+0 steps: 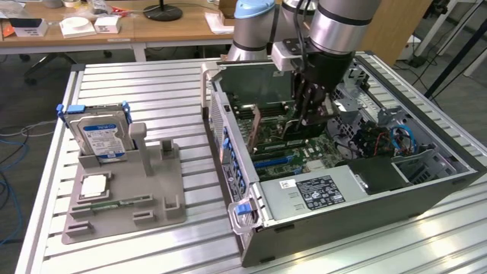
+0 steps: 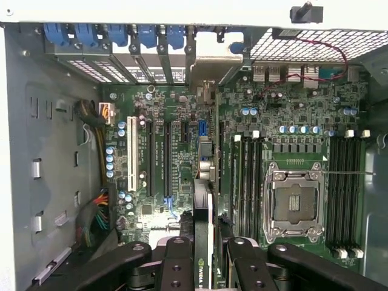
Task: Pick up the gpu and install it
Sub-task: 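Insert the gpu into the slot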
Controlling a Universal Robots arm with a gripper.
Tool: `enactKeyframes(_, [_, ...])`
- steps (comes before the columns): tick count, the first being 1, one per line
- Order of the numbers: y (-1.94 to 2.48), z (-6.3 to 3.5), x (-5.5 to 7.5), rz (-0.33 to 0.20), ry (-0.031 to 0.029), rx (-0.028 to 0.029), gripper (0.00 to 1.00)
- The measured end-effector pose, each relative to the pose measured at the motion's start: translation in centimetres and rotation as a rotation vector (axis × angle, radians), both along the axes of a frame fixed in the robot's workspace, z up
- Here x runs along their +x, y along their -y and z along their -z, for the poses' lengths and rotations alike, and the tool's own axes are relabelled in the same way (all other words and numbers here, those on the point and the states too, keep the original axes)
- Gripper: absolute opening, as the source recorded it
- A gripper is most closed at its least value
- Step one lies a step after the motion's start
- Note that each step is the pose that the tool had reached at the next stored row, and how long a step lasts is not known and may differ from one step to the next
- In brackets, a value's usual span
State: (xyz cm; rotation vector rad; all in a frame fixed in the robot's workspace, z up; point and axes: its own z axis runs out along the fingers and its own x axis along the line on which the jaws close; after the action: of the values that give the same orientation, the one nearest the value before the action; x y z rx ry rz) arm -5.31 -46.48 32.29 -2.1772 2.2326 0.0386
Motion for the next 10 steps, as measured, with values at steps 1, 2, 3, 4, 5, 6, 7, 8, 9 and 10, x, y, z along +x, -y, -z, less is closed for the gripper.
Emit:
enactKeyframes(1, [0.0,0.05,-0.03,0.0,0.0006,0.0,0.26])
enactKeyframes(2, [0.0,0.11,-0.05,0.0,0.0012,0.0001,0.26])
enactKeyframes(3, [0.0,0.15,-0.07,0.0,0.0017,0.0,0.26])
enactKeyframes(4, [0.0,0.2,-0.07,0.0,0.0019,0.0,0.26])
enactKeyframes(5, [0.0,0.24,-0.07,0.0,0.0021,0.0,0.26])
enactKeyframes(6, [0.0,0.29,-0.08,0.0,0.0022,0.0,0.26])
enactKeyframes(7, [0.0,0.35,-0.09,0.0,0.0023,0.0001,0.26])
enactKeyframes(8, [0.0,0.41,-0.1,0.0,0.0023,0.0001,0.26])
enactKeyframes(9, [0.0,0.48,-0.12,0.0,0.0023,0.0,0.26])
enactKeyframes(10, [0.0,0.56,-0.14,0.0,0.0024,0.0,0.26])
